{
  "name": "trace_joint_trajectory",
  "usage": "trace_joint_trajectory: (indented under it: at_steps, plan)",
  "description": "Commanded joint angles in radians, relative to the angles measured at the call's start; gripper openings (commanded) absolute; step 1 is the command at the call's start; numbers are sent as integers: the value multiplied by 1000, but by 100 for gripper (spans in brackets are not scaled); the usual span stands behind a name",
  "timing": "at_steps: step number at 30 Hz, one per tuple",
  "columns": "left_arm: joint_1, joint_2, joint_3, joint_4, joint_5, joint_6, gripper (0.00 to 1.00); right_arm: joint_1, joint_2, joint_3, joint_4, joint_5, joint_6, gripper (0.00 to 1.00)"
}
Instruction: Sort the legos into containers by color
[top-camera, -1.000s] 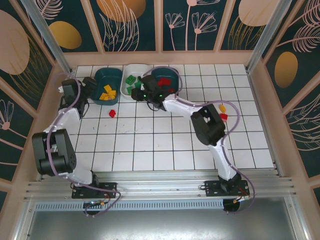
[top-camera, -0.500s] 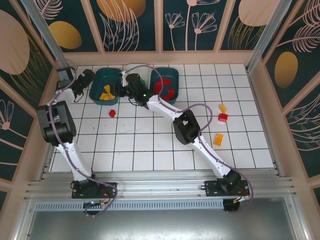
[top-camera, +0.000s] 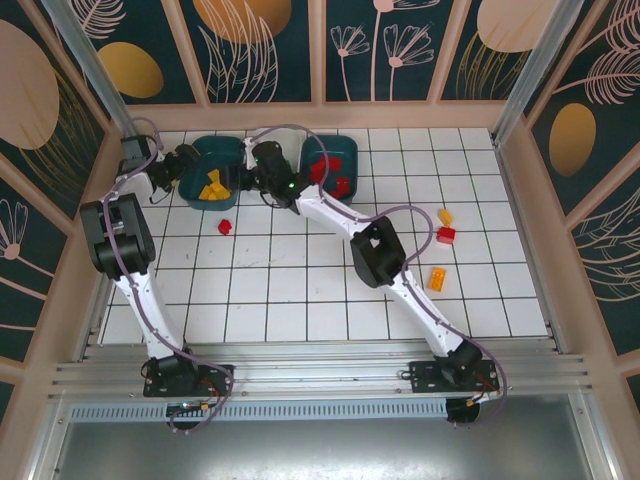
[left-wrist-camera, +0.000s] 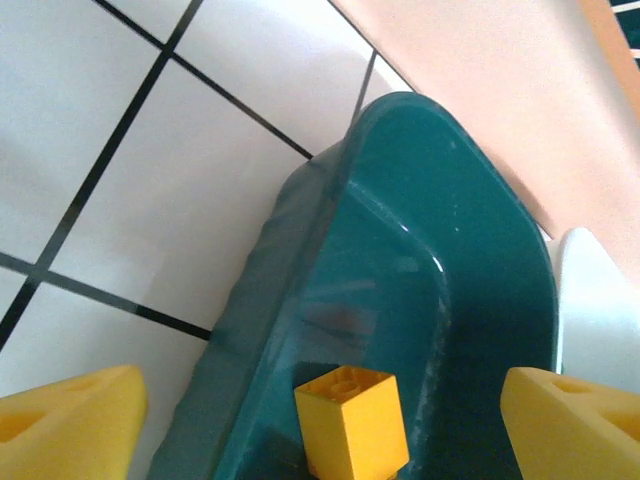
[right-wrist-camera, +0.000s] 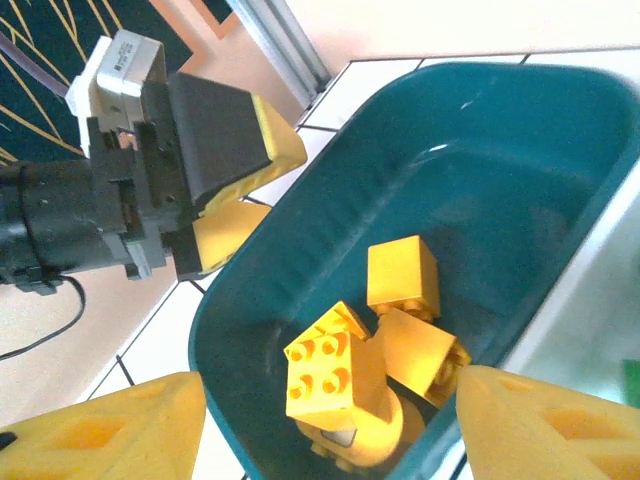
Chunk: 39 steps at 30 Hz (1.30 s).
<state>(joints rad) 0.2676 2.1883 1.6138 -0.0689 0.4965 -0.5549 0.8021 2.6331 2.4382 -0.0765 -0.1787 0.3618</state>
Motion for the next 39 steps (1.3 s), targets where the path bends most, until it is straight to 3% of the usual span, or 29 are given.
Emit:
trace_joint_trajectory:
  at_steps: [1, 8, 12, 18, 25, 29, 36, 39]
  plan:
    - [-1, 32, 56, -5, 59, 50, 89, -35, -231, -172, -61, 123, -45, 67]
    - [-36, 104, 180, -88, 108, 152, 86, -214, -681, -893, 164, 177, 16, 67]
    - [-82, 101, 186, -100, 101, 182, 86, -316, -845, -1109, 127, 271, 12, 67]
    - [-112, 79, 83, -44, 107, 144, 86, -482, -1063, -1386, 118, 300, 43, 68]
    - [-168, -12, -83, 71, 89, 79, 85, -645, -1223, -1561, 20, 398, 143, 72]
    - [-182, -52, -131, 106, 62, 58, 88, -682, -1255, -1643, -10, 479, 171, 78]
    - [-181, -217, -206, 110, -167, -2, 96, -702, -1158, -1669, -72, 557, 171, 85]
    - [-180, -345, -277, 116, -289, -50, 98, -722, -1114, -1674, -50, 514, 150, 85]
